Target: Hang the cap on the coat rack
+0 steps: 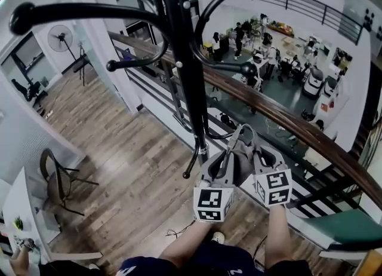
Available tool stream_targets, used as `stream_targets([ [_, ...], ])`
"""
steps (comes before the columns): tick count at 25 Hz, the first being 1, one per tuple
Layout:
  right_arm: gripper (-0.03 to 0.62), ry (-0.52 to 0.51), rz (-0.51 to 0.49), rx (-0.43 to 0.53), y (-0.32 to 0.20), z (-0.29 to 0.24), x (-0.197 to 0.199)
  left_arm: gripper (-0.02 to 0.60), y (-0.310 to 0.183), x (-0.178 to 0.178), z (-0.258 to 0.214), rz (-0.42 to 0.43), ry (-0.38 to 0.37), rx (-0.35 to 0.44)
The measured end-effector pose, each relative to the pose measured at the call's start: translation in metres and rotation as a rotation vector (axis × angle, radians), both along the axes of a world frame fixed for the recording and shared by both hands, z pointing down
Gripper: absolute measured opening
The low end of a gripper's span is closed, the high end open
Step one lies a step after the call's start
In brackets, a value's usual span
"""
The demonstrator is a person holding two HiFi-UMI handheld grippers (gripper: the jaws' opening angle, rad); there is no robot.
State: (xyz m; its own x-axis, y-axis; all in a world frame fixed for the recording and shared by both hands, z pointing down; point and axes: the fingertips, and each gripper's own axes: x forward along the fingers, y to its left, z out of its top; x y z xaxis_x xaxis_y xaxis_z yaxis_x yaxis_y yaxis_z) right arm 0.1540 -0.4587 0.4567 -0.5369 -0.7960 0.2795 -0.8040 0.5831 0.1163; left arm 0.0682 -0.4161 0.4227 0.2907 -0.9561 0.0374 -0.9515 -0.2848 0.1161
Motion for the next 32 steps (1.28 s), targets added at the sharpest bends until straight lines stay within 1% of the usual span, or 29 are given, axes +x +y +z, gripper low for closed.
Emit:
stream_targets([
  [7, 0.031, 0.031, -0.029, -0.052, -0.016, 0.021, -0.01, 0.044, -0.012, -0.005, 0.019, -0.023, -0.001, -0.047],
  [12, 0.031, 0.033, -0.054, -0.081, -0.022, 0.032, -0.02, 0.044, -0.013, -0.01, 0.024, -0.037, -0.009, -0.057],
  [19, 0.031, 0.035, -0.093, -0.091, -0.024, 0.037, -0.038, 0.044, -0.008, -0.021, 0.025, -0.064, -0.013, -0.058],
  [22, 0.031, 0.033, -0.124, -0.091, -0.024, 0.039, -0.048, 0.044, -0.007, -0.03, 0.029, -0.089, -0.011, -0.058],
  [32, 0.032, 0.071, -0.216, -0.095, -0.016, 0.05, -0.079, 0.044, 0.004, -0.046, 0.042, -0.137, -0.01, -0.1],
])
